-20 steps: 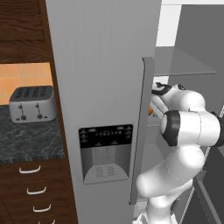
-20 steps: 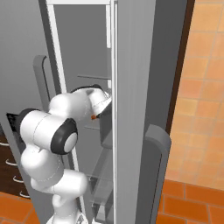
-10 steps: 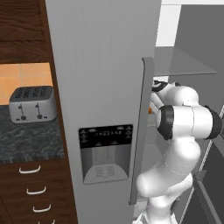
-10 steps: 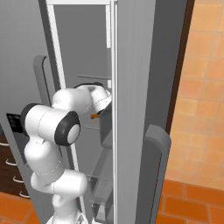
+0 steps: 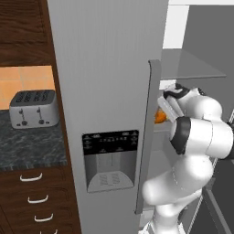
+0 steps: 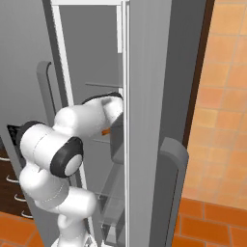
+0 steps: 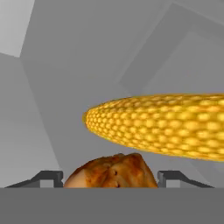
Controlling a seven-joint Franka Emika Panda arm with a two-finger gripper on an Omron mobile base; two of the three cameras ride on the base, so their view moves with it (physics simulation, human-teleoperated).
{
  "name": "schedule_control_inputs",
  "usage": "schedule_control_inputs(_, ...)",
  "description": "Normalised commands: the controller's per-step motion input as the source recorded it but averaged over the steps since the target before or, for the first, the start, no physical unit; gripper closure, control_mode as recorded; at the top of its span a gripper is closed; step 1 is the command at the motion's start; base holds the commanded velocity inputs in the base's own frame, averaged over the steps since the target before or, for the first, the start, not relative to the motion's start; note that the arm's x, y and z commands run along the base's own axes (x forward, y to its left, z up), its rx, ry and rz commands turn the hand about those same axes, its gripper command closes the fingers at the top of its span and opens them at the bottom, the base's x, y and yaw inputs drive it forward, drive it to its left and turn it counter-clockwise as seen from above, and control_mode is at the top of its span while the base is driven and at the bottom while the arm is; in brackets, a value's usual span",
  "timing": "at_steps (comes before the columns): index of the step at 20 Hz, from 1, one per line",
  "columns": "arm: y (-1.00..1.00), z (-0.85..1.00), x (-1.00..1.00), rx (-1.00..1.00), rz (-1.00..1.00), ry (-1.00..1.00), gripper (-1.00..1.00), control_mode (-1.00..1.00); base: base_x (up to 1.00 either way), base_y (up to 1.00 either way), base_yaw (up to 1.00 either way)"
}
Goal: Place one corn and one chicken drumstick in each tupperware on the nearby counter, to pack two identical lunches.
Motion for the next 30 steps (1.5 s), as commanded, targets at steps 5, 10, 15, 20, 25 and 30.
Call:
schedule_control_inputs(5,-0.1,0.84,-1.0,-0.02,0.22,0.01,1.0,-1.0,0.0,0.0,0.0)
schedule_control_inputs(10,0.13,0.33,-1.0,-0.26,0.32,0.01,1.0,-1.0,0.0,0.0,0.0)
schedule_control_inputs(15,0.71,-0.49,-1.0,-0.48,0.21,-0.16,1.0,-1.0,0.0,0.0,0.0)
schedule_control_inputs(20,0.52,-0.19,-1.0,-0.31,0.12,-0.28,1.0,-1.0,0.0,0.0,0.0)
schedule_control_inputs(25,0.06,0.85,-1.0,-0.14,0.08,-0.06,1.0,-1.0,0.0,0.0,0.0)
schedule_control_inputs(30,0.06,1.0,-0.8,-0.03,0.05,-0.05,1.0,-1.0,0.0,0.0,0.0)
